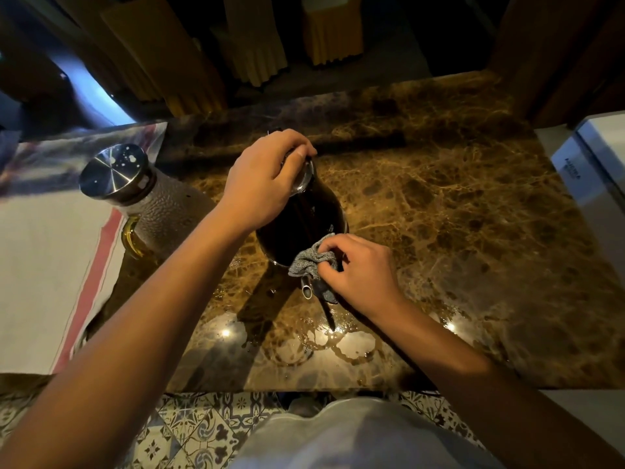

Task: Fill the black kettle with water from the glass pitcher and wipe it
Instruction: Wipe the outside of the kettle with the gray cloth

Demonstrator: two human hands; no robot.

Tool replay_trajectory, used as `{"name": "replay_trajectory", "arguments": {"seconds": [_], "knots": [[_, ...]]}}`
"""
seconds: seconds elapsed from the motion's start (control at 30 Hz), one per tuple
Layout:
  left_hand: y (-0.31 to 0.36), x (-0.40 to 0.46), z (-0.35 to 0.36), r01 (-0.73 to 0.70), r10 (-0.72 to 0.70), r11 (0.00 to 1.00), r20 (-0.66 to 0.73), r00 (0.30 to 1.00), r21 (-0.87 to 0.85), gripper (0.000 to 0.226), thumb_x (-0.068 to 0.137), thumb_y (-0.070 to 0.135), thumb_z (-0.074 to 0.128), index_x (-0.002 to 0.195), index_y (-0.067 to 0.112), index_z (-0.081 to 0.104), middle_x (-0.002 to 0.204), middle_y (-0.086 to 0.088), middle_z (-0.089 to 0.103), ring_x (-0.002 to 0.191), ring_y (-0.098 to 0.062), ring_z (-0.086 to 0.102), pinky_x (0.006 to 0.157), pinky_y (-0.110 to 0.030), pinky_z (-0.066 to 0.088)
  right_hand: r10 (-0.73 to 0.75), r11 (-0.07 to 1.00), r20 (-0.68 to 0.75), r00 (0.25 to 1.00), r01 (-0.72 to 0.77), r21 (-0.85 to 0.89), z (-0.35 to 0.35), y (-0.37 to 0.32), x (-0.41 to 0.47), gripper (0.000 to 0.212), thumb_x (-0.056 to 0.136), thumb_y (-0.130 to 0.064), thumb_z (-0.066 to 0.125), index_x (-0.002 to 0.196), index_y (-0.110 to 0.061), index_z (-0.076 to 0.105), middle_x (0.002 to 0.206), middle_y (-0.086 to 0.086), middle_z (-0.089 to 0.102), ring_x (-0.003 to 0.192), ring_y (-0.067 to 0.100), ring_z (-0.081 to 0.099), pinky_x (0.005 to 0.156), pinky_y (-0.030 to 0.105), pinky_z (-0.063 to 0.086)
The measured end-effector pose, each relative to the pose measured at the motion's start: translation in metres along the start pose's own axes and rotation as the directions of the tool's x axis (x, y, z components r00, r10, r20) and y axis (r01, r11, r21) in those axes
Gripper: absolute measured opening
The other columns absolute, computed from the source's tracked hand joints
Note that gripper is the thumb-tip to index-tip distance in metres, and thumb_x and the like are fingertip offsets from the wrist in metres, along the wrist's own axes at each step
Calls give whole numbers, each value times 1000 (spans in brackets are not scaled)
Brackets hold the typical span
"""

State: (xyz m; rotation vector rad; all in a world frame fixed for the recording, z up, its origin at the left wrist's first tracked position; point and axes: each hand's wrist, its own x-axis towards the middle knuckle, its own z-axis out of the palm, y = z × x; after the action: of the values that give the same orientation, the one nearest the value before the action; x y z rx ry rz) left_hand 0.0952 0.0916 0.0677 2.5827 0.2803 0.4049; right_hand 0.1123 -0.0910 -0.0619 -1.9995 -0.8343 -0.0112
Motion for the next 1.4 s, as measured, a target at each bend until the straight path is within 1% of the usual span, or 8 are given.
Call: {"name": "replay_trajectory", "arguments": {"seconds": [0.1,0.53,0.73,0.97,1.07,1.17,1.27,1.4], "knots": [[0,0,1,9,-9,1000,-13,1000,-11,29,106,30,41,119,23,66,114,9,65,109,-13,60,92,-45,52,-16,1000,-16,1000,15,-25,-4,0,3,14,76,-22,81,90,-25,80,79,-11,75,61,-3,51,59,24,50],[0,0,2,26,-27,1000,-28,999,-16,27,106,29,42,118,24,67,112,10,65,108,-13,61,92,-46,52,270,958,131,954,-252,-139,-3,8,0,8,84,-32,77,91,-28,78,74,-8,73,66,13,67,65,37,59],[-1,-1,2,42,-42,999,-25,999,-18,28,106,30,43,119,25,66,113,11,66,109,-12,61,94,-46,52,409,907,-54,911,-412,-91,-37,30,35,12,84,-24,77,81,-29,67,67,-7,66,62,14,64,57,31,47],[-2,-2,4,38,-39,999,-55,998,-6,27,106,29,43,117,23,67,111,12,67,106,-11,62,90,-42,52,311,886,-77,947,-259,384,-46,-23,47,20,89,-11,75,89,-29,67,58,-7,61,48,8,52,50,28,47],[-1,-1,3,28,-28,1000,-60,998,-1,27,106,28,43,117,22,67,109,13,66,103,-10,62,88,-40,52,279,833,-91,956,-193,519,-34,-41,52,15,92,-20,71,95,-34,68,84,-13,71,72,11,69,64,40,62],[-1,0,3,30,-31,1000,-54,998,-4,25,107,27,44,117,21,66,107,13,64,100,-9,61,86,-37,52,152,884,-122,981,-80,460,-18,-50,49,13,96,-26,69,107,-19,69,107,-3,65,98,11,65,84,35,58],[0,0,3,34,-34,999,-57,998,-7,26,106,28,44,118,21,66,108,13,65,102,-9,61,87,-37,53,58,963,-165,985,-12,270,-3,-40,35,10,88,-10,73,95,-8,67,101,2,57,91,8,56,77,15,44],[0,0,4,46,-46,999,-53,998,-3,27,107,29,43,120,22,66,110,13,64,105,-10,61,90,-39,53,69,983,-91,993,-52,175,5,-16,8,12,82,-7,77,88,-10,67,99,1,55,88,9,55,75,25,49]]}}
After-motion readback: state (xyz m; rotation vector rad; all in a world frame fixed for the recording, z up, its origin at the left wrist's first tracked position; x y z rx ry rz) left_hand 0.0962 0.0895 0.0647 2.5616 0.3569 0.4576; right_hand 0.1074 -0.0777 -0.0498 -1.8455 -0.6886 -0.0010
